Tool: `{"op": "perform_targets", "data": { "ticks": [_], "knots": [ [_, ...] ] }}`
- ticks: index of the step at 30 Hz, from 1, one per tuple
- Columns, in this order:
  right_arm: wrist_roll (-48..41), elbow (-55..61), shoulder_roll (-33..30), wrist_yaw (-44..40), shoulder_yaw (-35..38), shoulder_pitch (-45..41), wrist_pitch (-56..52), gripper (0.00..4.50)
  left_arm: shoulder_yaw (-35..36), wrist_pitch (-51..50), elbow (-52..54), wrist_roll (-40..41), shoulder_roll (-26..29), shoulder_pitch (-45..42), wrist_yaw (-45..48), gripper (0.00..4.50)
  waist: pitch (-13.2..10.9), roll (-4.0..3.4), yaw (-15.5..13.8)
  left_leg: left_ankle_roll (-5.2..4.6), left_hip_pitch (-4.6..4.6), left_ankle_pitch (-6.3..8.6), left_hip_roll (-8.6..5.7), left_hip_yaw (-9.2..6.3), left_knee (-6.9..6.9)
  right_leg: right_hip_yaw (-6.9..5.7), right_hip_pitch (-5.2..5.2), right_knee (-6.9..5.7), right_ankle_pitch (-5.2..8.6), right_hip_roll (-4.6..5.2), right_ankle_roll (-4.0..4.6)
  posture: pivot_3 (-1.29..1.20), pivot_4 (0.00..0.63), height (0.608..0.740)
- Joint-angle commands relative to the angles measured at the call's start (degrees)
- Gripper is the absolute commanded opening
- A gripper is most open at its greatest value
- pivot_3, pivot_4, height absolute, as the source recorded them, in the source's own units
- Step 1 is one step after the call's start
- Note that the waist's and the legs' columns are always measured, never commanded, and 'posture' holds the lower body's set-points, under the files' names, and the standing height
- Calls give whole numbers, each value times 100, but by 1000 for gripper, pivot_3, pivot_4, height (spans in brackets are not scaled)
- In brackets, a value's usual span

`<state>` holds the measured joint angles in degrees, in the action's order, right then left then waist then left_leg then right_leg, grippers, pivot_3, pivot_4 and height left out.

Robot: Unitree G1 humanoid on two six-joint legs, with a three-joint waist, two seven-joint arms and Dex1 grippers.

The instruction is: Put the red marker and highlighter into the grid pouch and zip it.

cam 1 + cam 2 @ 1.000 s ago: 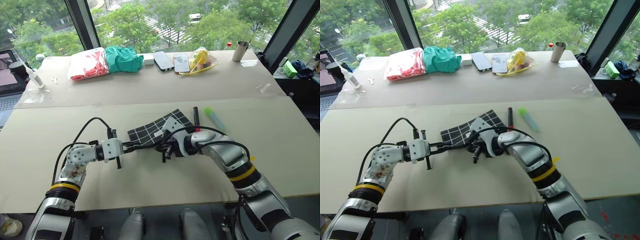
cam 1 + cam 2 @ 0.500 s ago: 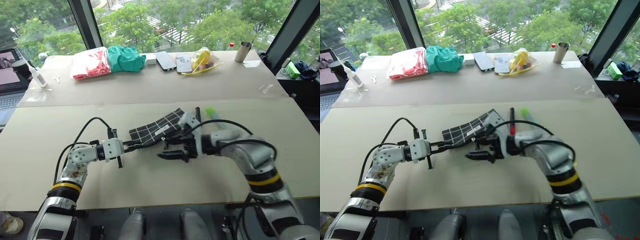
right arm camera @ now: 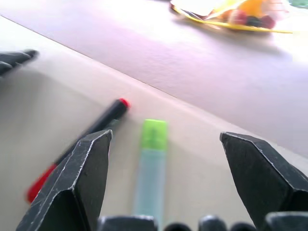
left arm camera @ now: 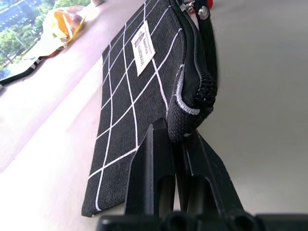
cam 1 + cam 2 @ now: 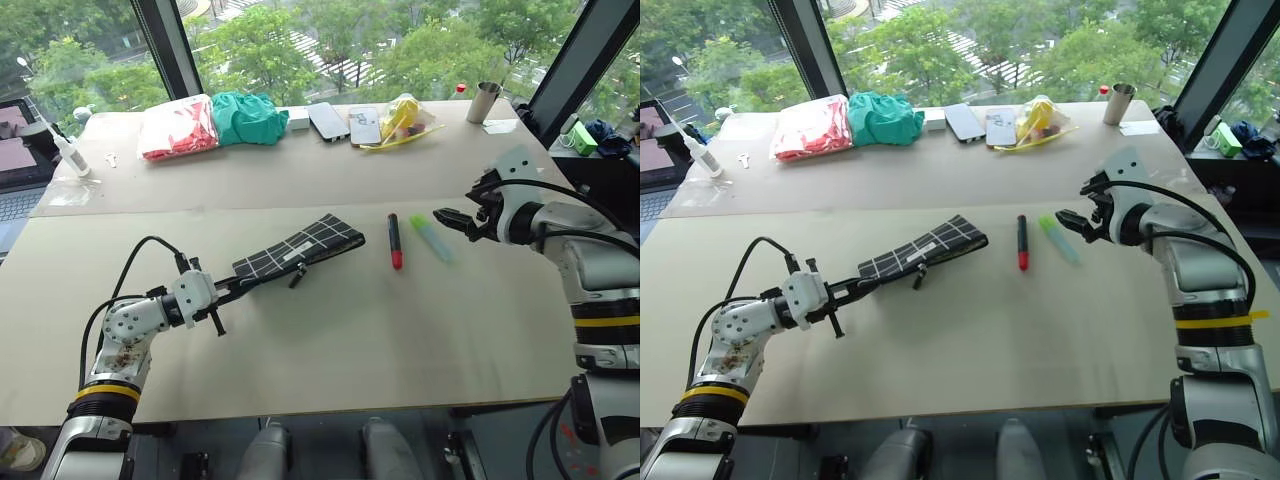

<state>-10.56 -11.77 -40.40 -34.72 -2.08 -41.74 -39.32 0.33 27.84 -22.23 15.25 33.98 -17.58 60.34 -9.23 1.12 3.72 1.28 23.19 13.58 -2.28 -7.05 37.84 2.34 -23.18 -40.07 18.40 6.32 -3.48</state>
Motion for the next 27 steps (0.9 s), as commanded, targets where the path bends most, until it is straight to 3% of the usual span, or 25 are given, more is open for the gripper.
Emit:
{"op": "perform_targets", "data": {
  "ticks": [1, 10, 21, 24, 27],
  "knots": [
    [333, -324, 258, 398, -62, -143, 100, 3999, 70, -284, 514, 300, -49, 74, 50, 0, 0, 0, 16, 0, 1, 0, -1, 3, 1, 2, -1, 0, 0, 2, 0, 0, 150, 740],
    [922, -1169, 362, 440, -378, -175, 530, 3999, 96, -679, 855, 385, -50, 171, 113, 0, 0, 0, 14, 1, -3, -1, -2, 6, 2, 3, 1, 5, 0, 2, 0, 0, 150, 740],
    [618, -1470, 563, -82, -152, -297, 116, 3999, 116, -994, 1160, 436, -62, 224, 131, 0, 0, 0, 25, 0, -6, 0, 0, 7, 2, 4, 4, 5, 0, -1, 0, 0, 150, 740],
    [394, -1454, 652, -270, -13, -247, -308, 3293, 145, -1045, 1231, 455, -24, 267, 144, 0, 0, 0, 24, 0, -6, 0, 1, 8, 2, 4, 4, 5, 0, -1, 0, 0, 150, 740],
    [269, -1434, 687, -430, 48, -166, -564, 2238, 181, -1122, 1287, 472, 22, 290, 166, 0, 0, 0, 24, 0, -7, 0, 1, 7, 2, 4, 5, 5, 0, -1, 0, 0, 150, 740]
  ]
}}
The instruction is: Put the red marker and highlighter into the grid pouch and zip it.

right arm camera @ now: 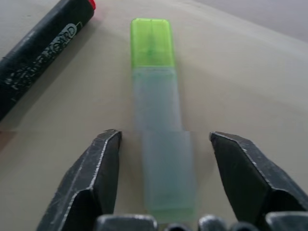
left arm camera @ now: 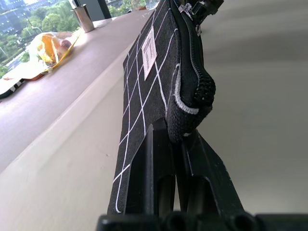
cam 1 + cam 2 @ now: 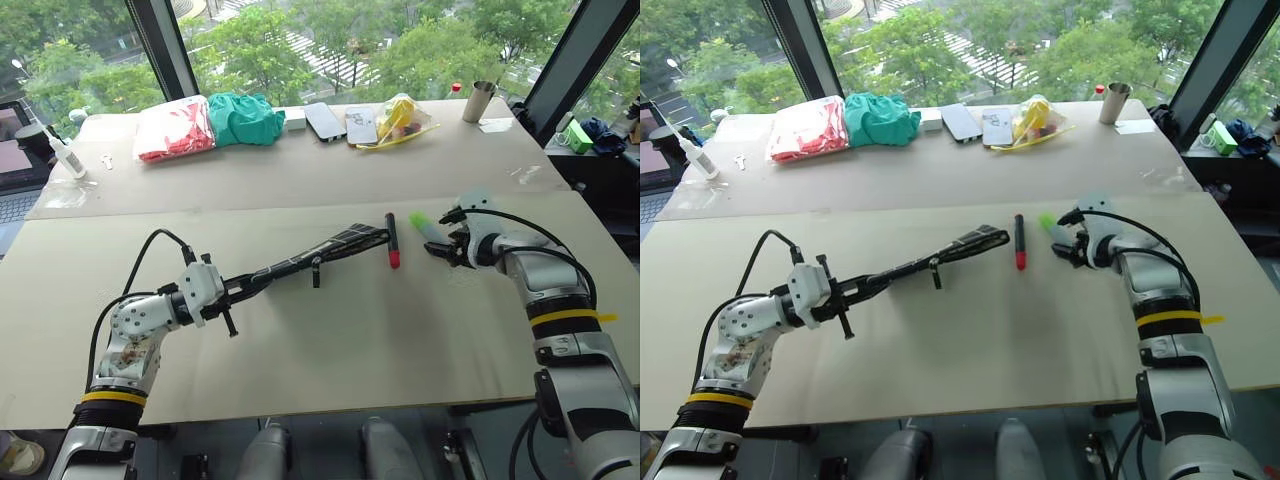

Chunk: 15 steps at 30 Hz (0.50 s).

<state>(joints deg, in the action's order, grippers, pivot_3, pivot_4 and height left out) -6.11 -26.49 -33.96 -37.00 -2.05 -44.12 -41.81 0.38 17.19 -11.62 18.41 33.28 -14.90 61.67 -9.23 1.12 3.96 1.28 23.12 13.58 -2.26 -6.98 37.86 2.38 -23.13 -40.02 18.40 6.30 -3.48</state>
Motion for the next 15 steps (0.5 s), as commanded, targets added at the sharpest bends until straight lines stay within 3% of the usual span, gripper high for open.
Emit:
{"op": "perform_targets", "data": {
  "ticks": [1, 3, 4, 10, 15],
  "knots": [
    [-189, 48, 48, -223, 54, 82, -354, 1872, 184, -82, 228, 154, 108, 20, 43, 0, 0, 0, 0, 0, 0, 0, 0, 0, 0, 0, 0, 0, 0, 0, 0, 0, 150, 740],
    [-197, 133, 35, -268, 49, 104, -404, 1135, 200, -141, 247, 154, 142, 30, 77, 0, 0, 0, 0, 0, -1, 0, 0, -1, 0, -1, 1, 0, 0, 0, 0, 0, 150, 740],
    [-205, 184, 23, -298, 46, 111, -430, 1025, 205, -193, 270, 161, 163, 42, 97, 0, 0, 0, 0, 0, -1, 0, 0, 0, 0, 0, 1, 0, 0, 0, 0, 0, 150, 740],
    [-123, 621, -162, -462, -32, 156, -137, 1021, 180, -607, 346, 155, 311, 104, 226, 0, 0, 0, 0, -1, -1, 0, 0, 0, 0, 0, 0, -1, 0, -1, 0, 0, 150, 740],
    [-33, 1329, -950, -1114, -80, 193, 520, 1021, 153, -943, 474, 232, 408, 206, 394, 0, -3, -5, -14, -1, 4, 1, -4, 2, 0, 1, -4, 2, 0, 4, 0, 0, 150, 740]
  ]
}}
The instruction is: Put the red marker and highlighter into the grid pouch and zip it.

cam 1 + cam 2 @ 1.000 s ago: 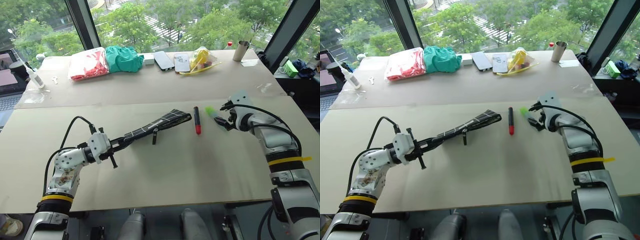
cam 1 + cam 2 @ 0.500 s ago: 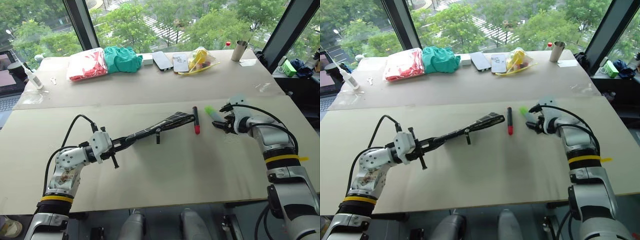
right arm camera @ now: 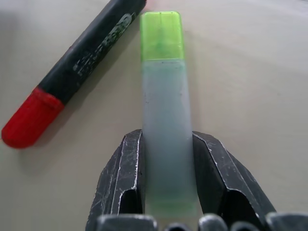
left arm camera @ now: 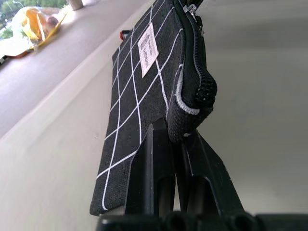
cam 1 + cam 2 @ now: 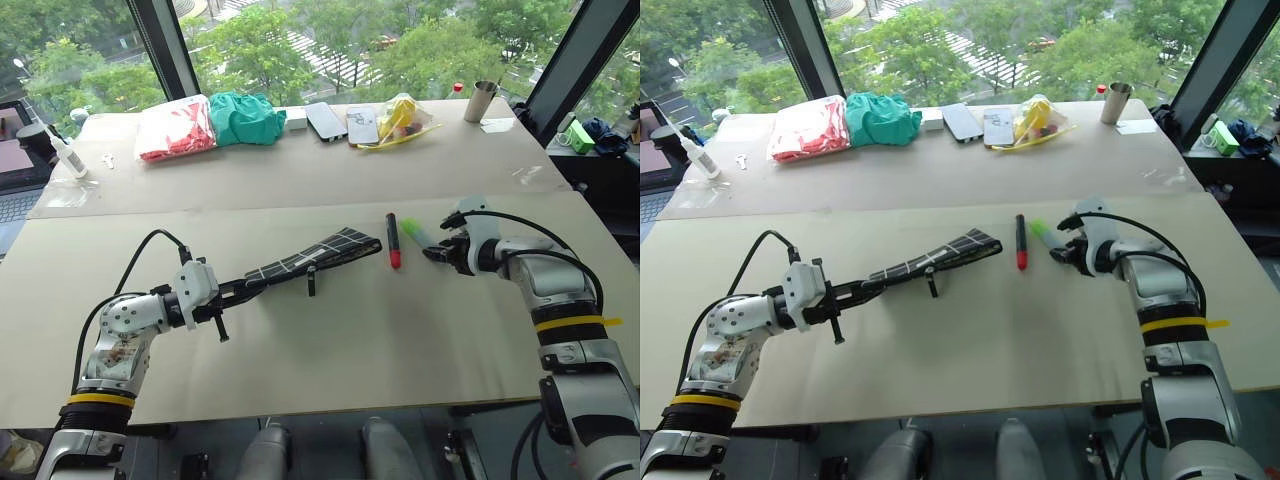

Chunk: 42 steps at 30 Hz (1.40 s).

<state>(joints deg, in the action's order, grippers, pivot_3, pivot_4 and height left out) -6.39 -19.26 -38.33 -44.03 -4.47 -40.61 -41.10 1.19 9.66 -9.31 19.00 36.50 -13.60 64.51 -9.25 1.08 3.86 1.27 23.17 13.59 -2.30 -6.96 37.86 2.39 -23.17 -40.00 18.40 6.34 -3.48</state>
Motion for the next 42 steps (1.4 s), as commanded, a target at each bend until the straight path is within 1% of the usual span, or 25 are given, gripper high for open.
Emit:
{"op": "perform_targets", "data": {
  "ticks": [1, 3, 4, 5, 7, 8, 10, 13, 16, 19, 22, 35, 42],
  "knots": [
    [-53, 730, -663, -574, 203, -181, 563, 1021, 77, -234, 273, 197, 91, 88, 130, 0, -2, -3, -8, 0, 0, 0, -1, 1, 0, 1, 0, 2, 0, 2, 0, 0, 150, 740],
    [-398, 1237, -1083, -1272, 270, -138, 499, 1021, 92, -319, 313, 234, 97, 98, 165, 0, -2, -3, -20, 0, 2, 0, 0, 1, 0, -2, 1, 5, 0, 1, 0, 0, 150, 740],
    [-666, 1761, -1454, -1897, 309, 75, 634, 1021, 100, -350, 325, 242, 94, 88, 171, 0, -2, -3, -20, 0, 1, 0, 1, 1, 0, -2, 2, 7, 0, 0, 0, 0, 150, 740],
    [-848, 2129, -1711, -2321, 335, 234, 736, 1021, 107, -368, 329, 247, 93, 79, 176, 0, -2, -3, -34, -2, 0, 1, 3, 0, 0, -2, 3, 8, 0, -2, 0, 0, 150, 740],
    [-1223, 2782, -2128, -2933, 393, 516, 760, 1021, 115, -401, 344, 250, 82, 56, 178, 0, -2, -3, -46, -16, 0, 10, 10, -1, -1, -7, 7, 16, 0, -9, 0, 0, 150, 740],
    [-1336, 2961, -2233, -3057, 412, 588, 713, 1021, 117, -408, 347, 248, 75, 49, 181, 0, -2, -3, -52, -17, -2, 11, 12, -1, 0, -7, 10, 18, 0, -11, 0, 0, 150, 740],
    [-1359, 3288, -2355, -3152, 310, 669, 714, 1021, 112, -421, 358, 244, 52, 29, 175, 0, -2, -3, -38, -17, -4, 11, 14, 3, 1, -5, 13, 23, 0, -12, 0, 0, 150, 740],
    [-1149, 3708, -2343, -3138, -136, 615, 702, 1021, 77, -423, 393, 234, 5, 21, 169, 0, -2, -3, -43, -17, -9, 11, 14, 13, 2, 2, 14, 20, 0, -10, 0, 0, 150, 740],
    [-955, 3690, -2172, -2955, -458, 419, 606, 1021, 61, -414, 403, 208, -15, 29, 177, 0, -2, -3, -61, -17, -7, 11, 15, 13, 2, 2, 12, 19, 0, -10, 0, 0, 150, 740],
    [-737, 3654, -1995, -2950, -863, 286, 623, 1021, 27, -390, 405, 171, -30, 36, 196, 0, -2, -3, -89, -16, -4, 10, 13, 13, 2, 2, 9, 20, 0, -7, 0, 0, 150, 740],
    [-584, 3543, -1873, -2963, -1110, 157, 607, 1021, -23, -352, 398, 118, -44, 35, 217, 0, -2, -3, -133, -16, -3, 11, 13, 13, 2, 2, 8, 22, 0, -7, 0, 0, 150, 740],
    [-555, 3055, -1719, -3159, -1179, -379, 548, 1021, -102, -257, 431, 24, -121, 149, 172, 0, -2, -3, -149, -15, -2, 10, 9, 14, 3, 1, 8, 24, 0, -4, 0, 0, 150, 740],
    [-280, 2858, -1593, -3133, -1434, -398, 650, 1021, -93, -243, 447, 34, -143, 165, 164, 0, -2, -3, -146, -15, -2, 10, 9, 14, 3, 1, 7, 23, 0, -4, 0, 0, 150, 740]
  ]
}}
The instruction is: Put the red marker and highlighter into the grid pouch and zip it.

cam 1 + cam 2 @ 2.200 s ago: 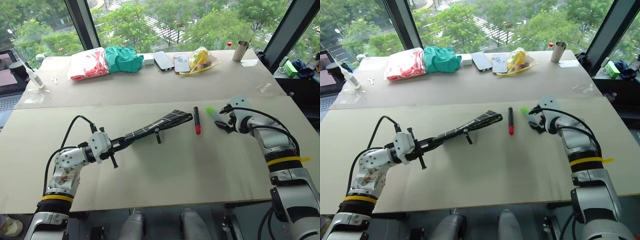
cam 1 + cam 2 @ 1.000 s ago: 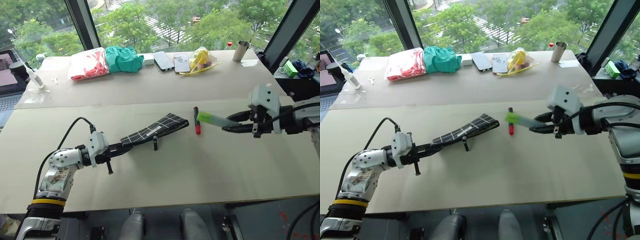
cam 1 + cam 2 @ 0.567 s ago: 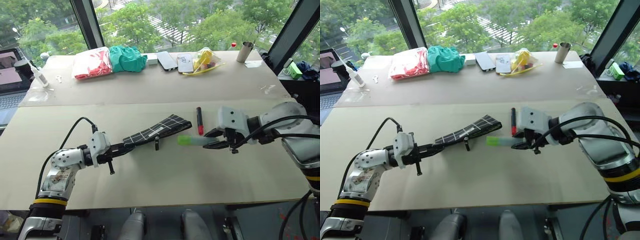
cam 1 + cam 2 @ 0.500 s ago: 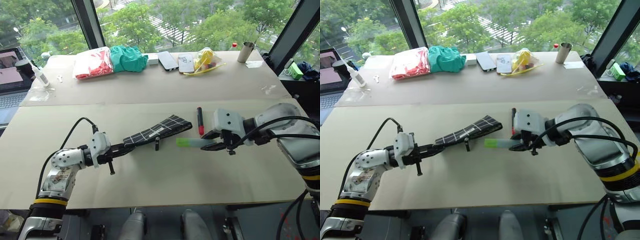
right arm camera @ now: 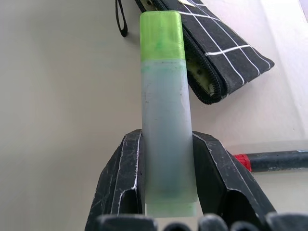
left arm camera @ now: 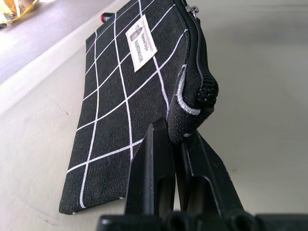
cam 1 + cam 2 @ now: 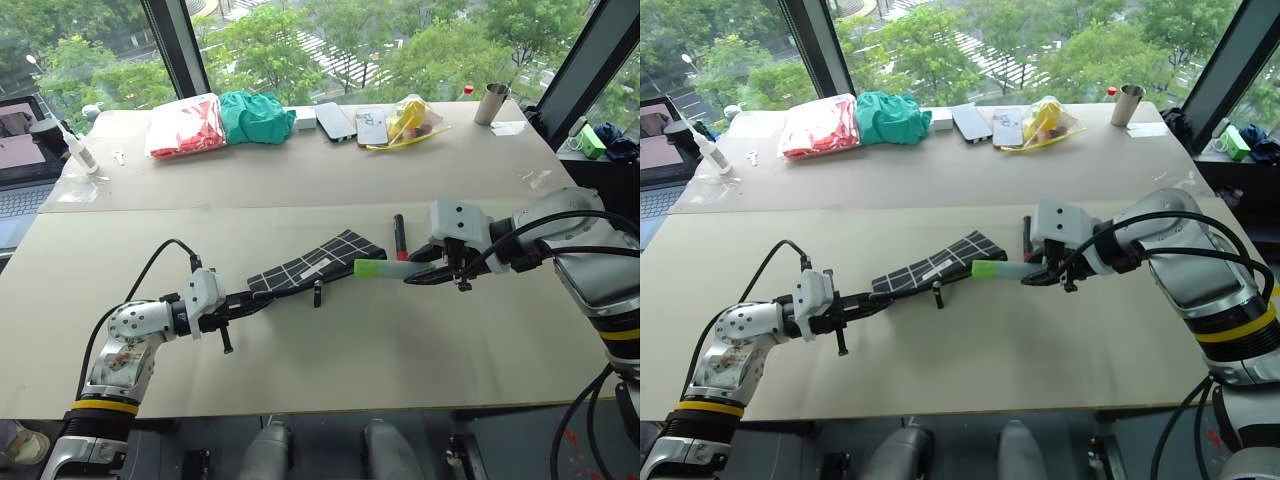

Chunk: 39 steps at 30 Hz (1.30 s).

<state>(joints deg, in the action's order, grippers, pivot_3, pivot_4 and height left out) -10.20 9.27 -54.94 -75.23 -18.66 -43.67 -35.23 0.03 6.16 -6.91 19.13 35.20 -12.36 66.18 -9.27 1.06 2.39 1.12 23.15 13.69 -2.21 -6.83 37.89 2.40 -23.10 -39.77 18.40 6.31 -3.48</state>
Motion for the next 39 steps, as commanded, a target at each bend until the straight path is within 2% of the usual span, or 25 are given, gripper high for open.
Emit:
{"op": "perform_targets", "data": {
  "ticks": [1, 13, 20, 25, 29, 32, 34, 35, 39],
  "knots": [
    [135, -46, 109, 4, -48, -117, 59, 1021, 23, 108, 217, 23, -14, 50, -4, 0, 0, 0, 2, 0, 0, 0, 0, 0, 0, 0, 0, -1, 0, 0, 0, 0, 150, 740],
    [395, -529, 396, -33, -173, -390, 187, 1021, 44, 121, 233, 42, -28, 97, -1, 0, 0, 0, 4, 0, 0, 0, 0, 0, 0, 0, -2, -1, 0, 0, 0, 0, 150, 740],
    [672, -379, 1260, 61, -788, -744, -17, 1021, -25, 198, 80, -9, -74, -30, 57, 0, 0, 0, 30, 0, -1, 0, 2, -1, 0, 0, -6, -6, 0, -2, 0, 0, 150, 740],
    [820, -393, 1631, 160, -1008, -827, -156, 1021, -34, 240, 36, -33, -119, -40, 75, 0, 0, 0, -15, 2, 2, -1, -5, -10, 0, -4, -5, -7, 0, 3, 0, 0, 150, 740],
    [979, -614, 1965, 437, -1026, -898, -187, 1021, -35, 261, 17, -38, -150, -26, 81, 0, 0, 0, 9, 5, 0, -3, -5, -14, 0, -4, -5, -8, 0, 2, 0, 0, 150, 740],
    [1304, -1084, 2309, 1056, -949, -1008, 143, 1021, -40, 263, 11, -47, -170, -32, 86, 0, 0, 0, 26, 6, -1, -3, -5, -19, 0, -4, -7, -12, 0, 1, 0, 0, 150, 740],
    [1426, -1232, 2400, 1239, -913, -1008, 355, 2027, -44, 263, 1, -47, -183, -47, 89, 0, 0, 0, 29, 8, -2, -5, -5, -22, 0, -3, -9, -16, 0, 1, 0, 0, 150, 740],
    [1420, -1242, 2419, 1250, -883, -992, 389, 2224, -45, 264, -4, -49, -185, -52, 93, 0, 0, 0, 31, 8, -1, -5, -5, -23, 0, -3, -10, -18, 0, 1, 0, 0, 150, 740],
    [1296, -1087, 2339, 1134, -739, -952, 296, 3613, -36, 275, -56, -56, -188, -83, 115, 0, 0, 0, 27, 9, 1, -5, -6, -27, 0, -4, -12, -17, 0, 3, 0, 0, 150, 740]
  ]
}}
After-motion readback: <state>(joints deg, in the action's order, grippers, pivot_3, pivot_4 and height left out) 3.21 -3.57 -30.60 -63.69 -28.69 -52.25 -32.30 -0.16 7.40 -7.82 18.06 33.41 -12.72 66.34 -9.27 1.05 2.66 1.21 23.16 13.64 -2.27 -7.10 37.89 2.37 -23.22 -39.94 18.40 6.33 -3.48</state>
